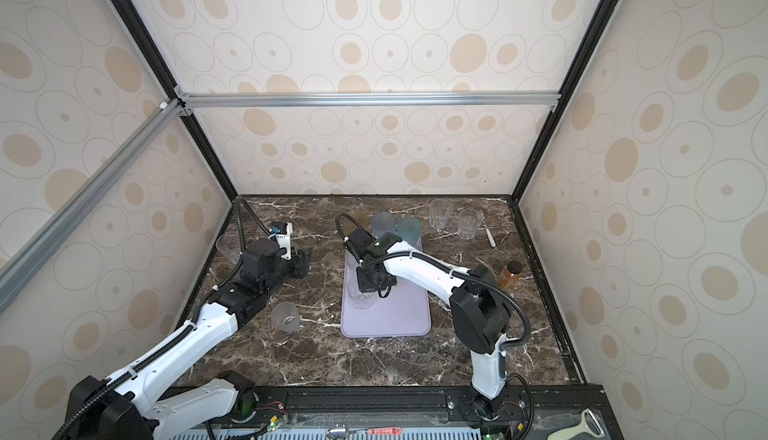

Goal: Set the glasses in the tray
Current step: 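Lower the clear glass onto the tray while the left gripper withdraws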

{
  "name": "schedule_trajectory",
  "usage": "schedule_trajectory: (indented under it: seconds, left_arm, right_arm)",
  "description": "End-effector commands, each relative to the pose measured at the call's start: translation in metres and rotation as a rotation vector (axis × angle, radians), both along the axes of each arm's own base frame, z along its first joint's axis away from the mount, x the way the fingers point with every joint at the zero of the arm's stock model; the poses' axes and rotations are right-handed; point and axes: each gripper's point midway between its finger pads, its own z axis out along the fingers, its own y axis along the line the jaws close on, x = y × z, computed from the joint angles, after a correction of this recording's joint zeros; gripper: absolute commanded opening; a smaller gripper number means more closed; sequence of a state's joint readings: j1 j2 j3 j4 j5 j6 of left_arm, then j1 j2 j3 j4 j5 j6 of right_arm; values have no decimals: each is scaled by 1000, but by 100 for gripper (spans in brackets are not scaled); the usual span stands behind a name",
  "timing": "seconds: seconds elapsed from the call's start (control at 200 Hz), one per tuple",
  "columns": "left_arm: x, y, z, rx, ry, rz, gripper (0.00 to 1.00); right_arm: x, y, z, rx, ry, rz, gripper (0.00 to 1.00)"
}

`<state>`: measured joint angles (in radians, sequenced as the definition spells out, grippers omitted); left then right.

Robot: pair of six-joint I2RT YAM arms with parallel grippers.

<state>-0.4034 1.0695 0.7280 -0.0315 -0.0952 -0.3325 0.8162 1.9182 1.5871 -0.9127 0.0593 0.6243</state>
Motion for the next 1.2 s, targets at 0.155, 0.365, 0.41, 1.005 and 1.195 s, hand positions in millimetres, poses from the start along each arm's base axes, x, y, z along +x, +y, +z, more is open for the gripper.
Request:
schedule_trajectory:
  seconds: [0.155,0.365,0.41,1.005,1.195]
  left_arm:
    - [6,20,20,-17,-82,47,54]
    - [5,26,23,-42,-92,60,54]
    - [5,26,23,-48,-94,61,54]
    - [8,29,21,-69,-86,66,54]
    - [10,28,17,-70,-75,63,54]
  right_arm:
    - [18,10,-2,16,0,-38,0]
    - [32,9,-9,-27,4,-39,0]
    - [38,9,-9,-30,-4,-42,0]
    - [31,14,0,-7,29,-26,0]
    - [28,9,-16,-24,47,-40,0]
